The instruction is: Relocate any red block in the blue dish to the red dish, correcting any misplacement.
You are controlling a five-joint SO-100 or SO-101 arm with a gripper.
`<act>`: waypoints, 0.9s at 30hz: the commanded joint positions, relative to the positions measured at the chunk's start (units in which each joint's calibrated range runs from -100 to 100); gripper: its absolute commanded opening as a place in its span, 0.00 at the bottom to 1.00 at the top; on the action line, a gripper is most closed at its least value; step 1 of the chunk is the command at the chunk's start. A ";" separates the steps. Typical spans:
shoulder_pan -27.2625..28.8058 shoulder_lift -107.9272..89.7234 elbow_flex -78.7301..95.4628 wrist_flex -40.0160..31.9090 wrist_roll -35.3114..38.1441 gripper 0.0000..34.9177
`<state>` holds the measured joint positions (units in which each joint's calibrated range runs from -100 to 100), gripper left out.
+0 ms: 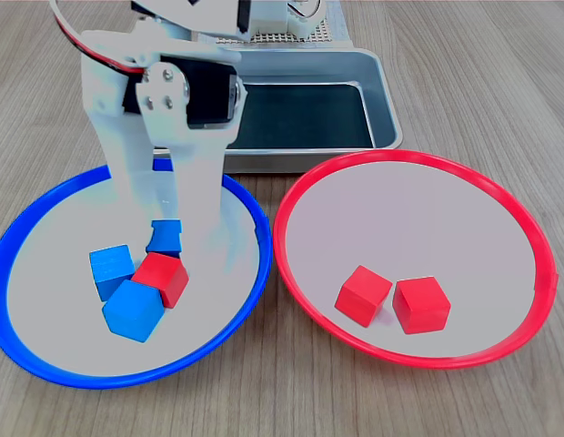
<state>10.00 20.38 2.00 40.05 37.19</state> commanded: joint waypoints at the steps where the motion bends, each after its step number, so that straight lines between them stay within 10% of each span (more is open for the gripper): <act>1: 0.49 -0.03 -0.31 -0.30 0.29 0.40; 27: 1.53 1.50 1.87 -3.19 0.88 0.40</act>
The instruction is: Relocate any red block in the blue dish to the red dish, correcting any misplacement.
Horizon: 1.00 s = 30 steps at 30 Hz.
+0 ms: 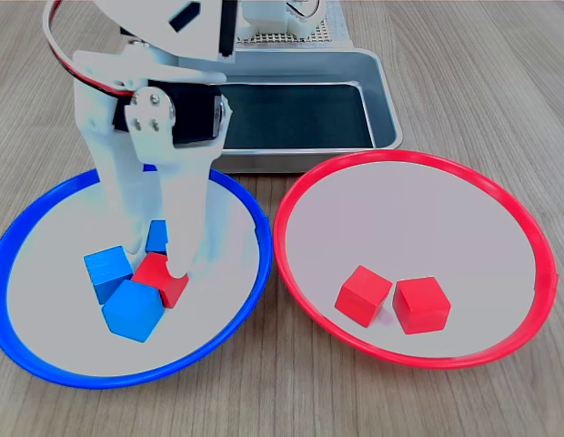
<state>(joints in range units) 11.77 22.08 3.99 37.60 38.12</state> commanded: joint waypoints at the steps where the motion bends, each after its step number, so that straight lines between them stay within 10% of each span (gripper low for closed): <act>1: -0.33 -0.12 -0.12 -0.83 -0.05 0.40; 22: -0.99 6.96 -8.23 -1.41 -0.39 0.38; 30: -1.09 6.70 -8.32 -0.50 -0.39 0.11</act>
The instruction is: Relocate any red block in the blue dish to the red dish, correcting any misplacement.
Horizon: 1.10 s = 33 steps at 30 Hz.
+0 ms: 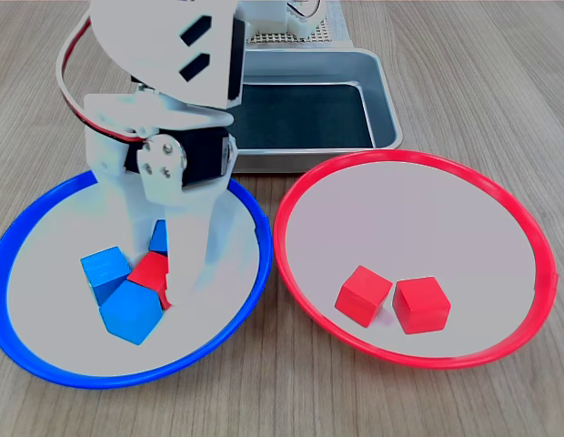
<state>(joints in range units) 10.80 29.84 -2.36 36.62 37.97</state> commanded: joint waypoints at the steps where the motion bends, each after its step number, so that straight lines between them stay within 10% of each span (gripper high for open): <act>1: -0.11 -1.22 -1.87 0.81 -0.24 0.07; 20: -3.31 -13.93 -2.42 7.17 -3.71 0.01; 33: -16.30 -24.00 3.32 13.19 -7.67 0.01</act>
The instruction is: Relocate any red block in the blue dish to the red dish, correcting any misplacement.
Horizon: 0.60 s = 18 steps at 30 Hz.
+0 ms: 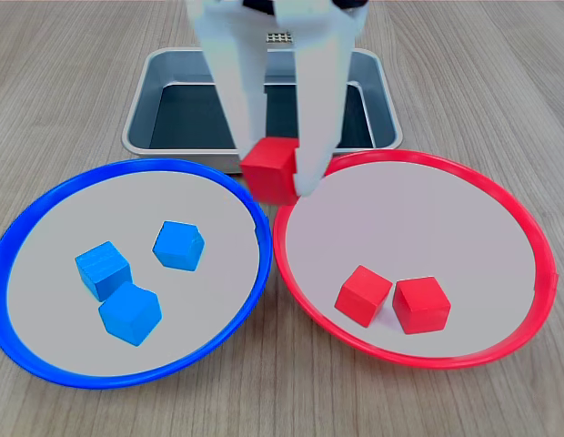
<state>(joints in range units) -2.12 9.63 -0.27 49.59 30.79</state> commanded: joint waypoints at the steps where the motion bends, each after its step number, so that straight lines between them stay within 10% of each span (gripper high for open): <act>1: -4.04 -3.96 1.96 0.22 -0.54 0.01; 18: -6.96 1.50 7.69 -2.25 -2.00 0.01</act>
<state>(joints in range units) -9.12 10.32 9.71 47.88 29.18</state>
